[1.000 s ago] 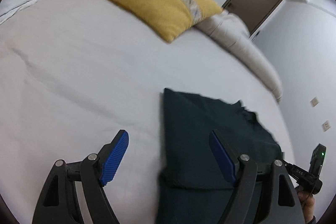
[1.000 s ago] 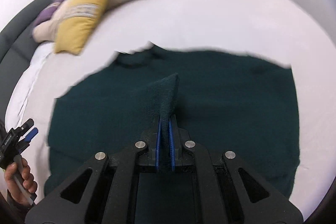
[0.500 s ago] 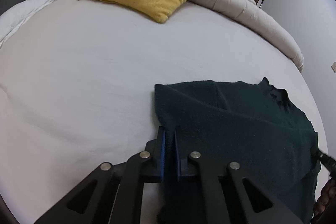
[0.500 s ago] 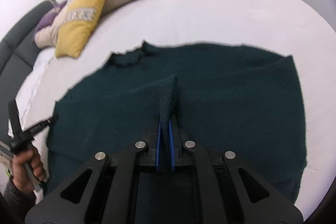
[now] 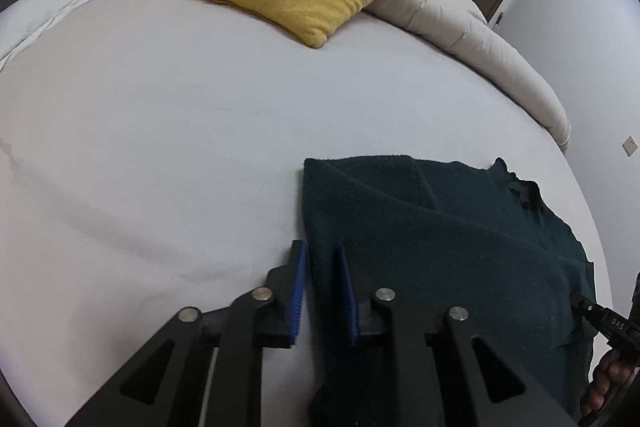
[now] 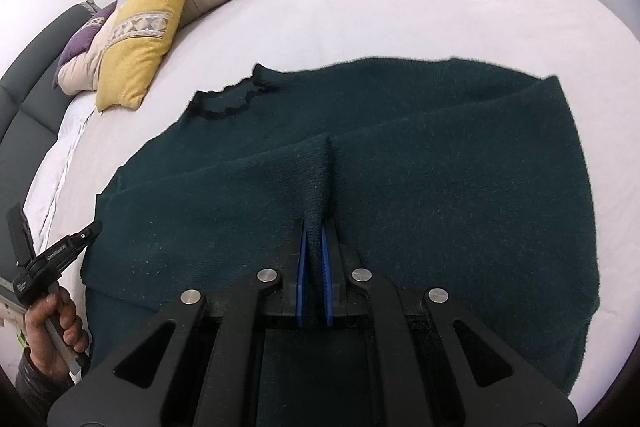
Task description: Fold small clothes
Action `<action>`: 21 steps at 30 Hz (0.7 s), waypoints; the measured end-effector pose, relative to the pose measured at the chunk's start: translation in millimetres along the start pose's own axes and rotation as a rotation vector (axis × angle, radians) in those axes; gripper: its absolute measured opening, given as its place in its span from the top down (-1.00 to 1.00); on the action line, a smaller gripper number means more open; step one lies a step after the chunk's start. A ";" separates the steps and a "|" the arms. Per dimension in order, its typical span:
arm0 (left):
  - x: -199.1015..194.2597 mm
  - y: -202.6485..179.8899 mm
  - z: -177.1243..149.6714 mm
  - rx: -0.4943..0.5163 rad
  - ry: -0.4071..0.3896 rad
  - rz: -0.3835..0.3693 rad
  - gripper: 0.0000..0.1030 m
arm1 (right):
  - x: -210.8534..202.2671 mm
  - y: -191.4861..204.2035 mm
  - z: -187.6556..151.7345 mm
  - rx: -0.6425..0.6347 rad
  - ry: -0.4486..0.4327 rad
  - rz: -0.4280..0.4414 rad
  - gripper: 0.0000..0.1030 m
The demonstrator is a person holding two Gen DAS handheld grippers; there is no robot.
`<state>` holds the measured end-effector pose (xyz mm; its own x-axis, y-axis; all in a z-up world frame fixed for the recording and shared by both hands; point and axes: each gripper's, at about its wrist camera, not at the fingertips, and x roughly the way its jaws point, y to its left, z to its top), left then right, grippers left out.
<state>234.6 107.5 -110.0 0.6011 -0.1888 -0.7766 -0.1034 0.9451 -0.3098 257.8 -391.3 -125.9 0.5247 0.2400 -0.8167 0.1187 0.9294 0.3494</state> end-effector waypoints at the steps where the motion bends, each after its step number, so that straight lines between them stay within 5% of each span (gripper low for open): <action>1: -4.2 -0.3 -0.1 -0.009 -0.009 0.003 0.55 | 0.9 -3.8 -0.4 0.014 0.005 0.013 0.87; 3: -20.3 -2.1 1.3 -0.020 -0.061 0.005 0.55 | -4.3 -10.2 -0.5 0.035 0.010 0.034 0.84; 8: -44.7 -37.2 -5.6 0.094 -0.143 0.005 0.54 | -36.5 -7.3 3.7 0.053 -0.079 -0.067 0.75; 13: 5.3 -49.6 -29.1 0.212 -0.004 0.091 0.49 | -29.8 28.3 6.5 -0.016 -0.054 0.096 0.76; 16: 6.0 -46.4 -30.9 0.229 -0.029 0.078 0.48 | 0.3 22.2 -0.4 -0.006 0.038 0.092 0.75; 19: 6.3 -47.5 -28.1 0.260 -0.018 0.079 0.47 | 3.3 -3.6 -8.4 0.067 0.012 0.167 0.85; 21: 5.6 -40.9 -28.1 0.241 -0.023 0.049 0.47 | -12.7 -5.2 -9.0 0.078 -0.009 0.120 0.76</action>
<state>219.9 60.2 -117.1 0.6184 -0.1375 -0.7738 0.0575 0.9899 -0.1299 243.0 -396.6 -121.6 0.5468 0.3456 -0.7626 0.1195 0.8693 0.4796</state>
